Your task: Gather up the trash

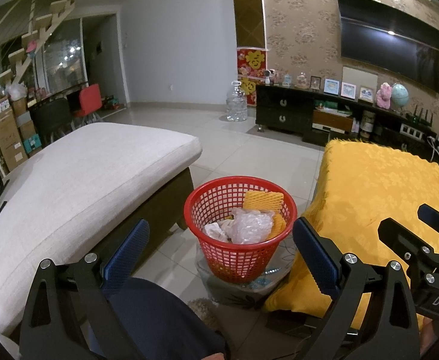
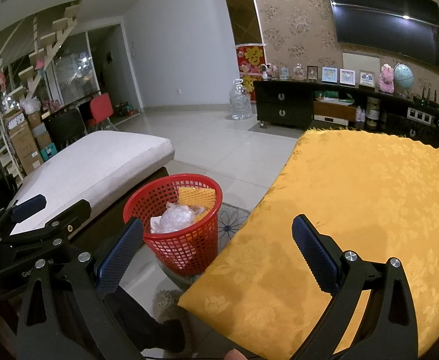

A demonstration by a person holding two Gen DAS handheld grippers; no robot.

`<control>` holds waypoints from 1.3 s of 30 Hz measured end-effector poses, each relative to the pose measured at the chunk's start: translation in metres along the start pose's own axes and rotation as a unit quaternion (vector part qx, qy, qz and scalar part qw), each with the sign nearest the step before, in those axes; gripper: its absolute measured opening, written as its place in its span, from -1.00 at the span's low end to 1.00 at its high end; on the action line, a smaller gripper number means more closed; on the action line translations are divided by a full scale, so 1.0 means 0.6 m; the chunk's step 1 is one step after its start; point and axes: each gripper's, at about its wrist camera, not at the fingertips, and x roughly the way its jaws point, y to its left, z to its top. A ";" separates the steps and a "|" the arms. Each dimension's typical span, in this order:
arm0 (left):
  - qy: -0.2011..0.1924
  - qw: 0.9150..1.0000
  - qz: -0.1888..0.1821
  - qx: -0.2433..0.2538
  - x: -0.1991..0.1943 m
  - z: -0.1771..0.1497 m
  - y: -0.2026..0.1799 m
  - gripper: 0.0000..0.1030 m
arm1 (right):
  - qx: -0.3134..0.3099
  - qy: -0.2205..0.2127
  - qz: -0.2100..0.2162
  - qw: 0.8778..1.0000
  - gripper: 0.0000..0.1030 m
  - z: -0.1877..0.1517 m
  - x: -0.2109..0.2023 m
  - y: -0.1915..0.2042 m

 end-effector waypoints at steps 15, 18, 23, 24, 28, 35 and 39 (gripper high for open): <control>-0.002 1.000 -0.011 0.005 0.005 0.002 -0.011 0.80 | 0.002 0.003 -0.004 1.000 0.87 -0.016 0.006 -0.004; -0.001 1.000 -0.011 0.005 0.004 0.001 -0.011 0.80 | 0.002 0.006 -0.004 1.000 0.87 -0.023 0.008 -0.005; 0.002 1.000 -0.012 0.006 0.011 -0.003 -0.015 0.80 | 0.003 0.006 -0.004 1.000 0.87 -0.020 0.007 -0.007; 0.003 1.000 -0.012 0.007 0.011 -0.005 -0.015 0.80 | 0.004 0.006 -0.004 1.000 0.87 -0.024 0.007 -0.007; 0.006 1.000 -0.014 0.008 0.016 -0.007 -0.015 0.80 | 0.005 0.010 -0.006 1.000 0.87 -0.026 0.012 -0.012; 0.002 1.000 -0.024 0.007 0.019 -0.008 -0.016 0.80 | 0.020 0.006 -0.019 1.000 0.87 -0.024 0.001 -0.039; 0.016 0.999 -0.041 0.003 0.035 -0.008 -0.022 0.80 | 0.064 0.013 -0.059 0.996 0.87 -0.012 -0.013 -0.129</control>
